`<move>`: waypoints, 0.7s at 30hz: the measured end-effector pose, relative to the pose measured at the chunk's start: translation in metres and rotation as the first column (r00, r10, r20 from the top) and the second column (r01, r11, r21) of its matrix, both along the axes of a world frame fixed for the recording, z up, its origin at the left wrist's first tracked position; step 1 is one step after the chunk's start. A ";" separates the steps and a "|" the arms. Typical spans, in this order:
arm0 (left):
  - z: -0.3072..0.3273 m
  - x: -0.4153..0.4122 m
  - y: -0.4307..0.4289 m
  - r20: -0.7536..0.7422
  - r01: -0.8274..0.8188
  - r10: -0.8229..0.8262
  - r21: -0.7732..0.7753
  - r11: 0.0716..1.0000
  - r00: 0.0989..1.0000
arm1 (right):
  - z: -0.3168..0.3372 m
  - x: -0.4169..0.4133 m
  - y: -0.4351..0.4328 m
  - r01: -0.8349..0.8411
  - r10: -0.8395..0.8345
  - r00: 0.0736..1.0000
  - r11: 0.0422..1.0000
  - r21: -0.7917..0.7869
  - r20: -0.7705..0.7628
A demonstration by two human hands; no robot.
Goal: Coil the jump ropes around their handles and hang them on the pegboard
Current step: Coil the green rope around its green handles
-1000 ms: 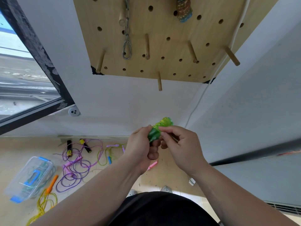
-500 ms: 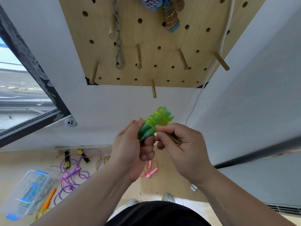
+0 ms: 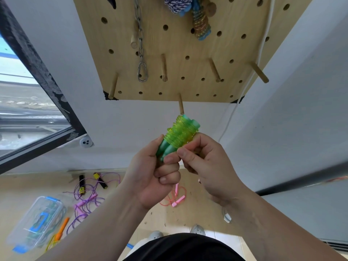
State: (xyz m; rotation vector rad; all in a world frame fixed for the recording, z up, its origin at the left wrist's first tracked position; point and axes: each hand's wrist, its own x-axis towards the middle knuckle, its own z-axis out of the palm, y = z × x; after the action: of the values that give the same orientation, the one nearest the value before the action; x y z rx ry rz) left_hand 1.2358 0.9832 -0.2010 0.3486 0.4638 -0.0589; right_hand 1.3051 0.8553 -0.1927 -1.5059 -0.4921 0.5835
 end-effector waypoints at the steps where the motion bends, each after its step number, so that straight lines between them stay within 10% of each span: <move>1: -0.001 -0.001 0.001 0.003 0.010 -0.010 0.011 1.000 1.000 | -0.001 -0.002 0.001 -0.005 0.006 0.997 1.000 0.013 -0.075; 6: -0.006 -0.008 -0.002 0.014 0.026 -0.027 0.091 0.996 1.000 | -0.001 -0.005 -0.002 -0.040 0.057 0.917 0.998 0.053 -0.394; 12: -0.008 -0.014 -0.004 -0.057 0.098 -0.082 0.378 0.921 0.995 | -0.009 0.004 -0.013 -0.192 0.199 0.925 0.980 0.054 -0.323; 16: -0.021 -0.016 0.004 -0.081 0.062 0.065 0.966 0.252 0.995 | -0.009 0.010 -0.020 -0.232 0.214 0.893 0.973 0.003 -0.396; 18: -0.021 -0.018 0.019 0.050 -0.053 -0.029 0.994 -0.099 0.998 | -0.006 0.015 -0.025 -0.301 0.265 0.836 0.954 0.002 -0.480; 21: -0.012 -0.023 0.039 0.005 -0.203 -0.451 0.897 -0.392 0.893 | -0.007 0.025 -0.035 -0.390 0.348 0.698 0.918 0.076 -0.626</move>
State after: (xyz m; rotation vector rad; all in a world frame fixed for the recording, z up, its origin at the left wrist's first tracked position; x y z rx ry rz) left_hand 1.2128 1.0218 -0.2127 2.3157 -0.1741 0.2345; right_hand 1.3305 0.8204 -0.1999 -1.1647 -0.2421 1.3836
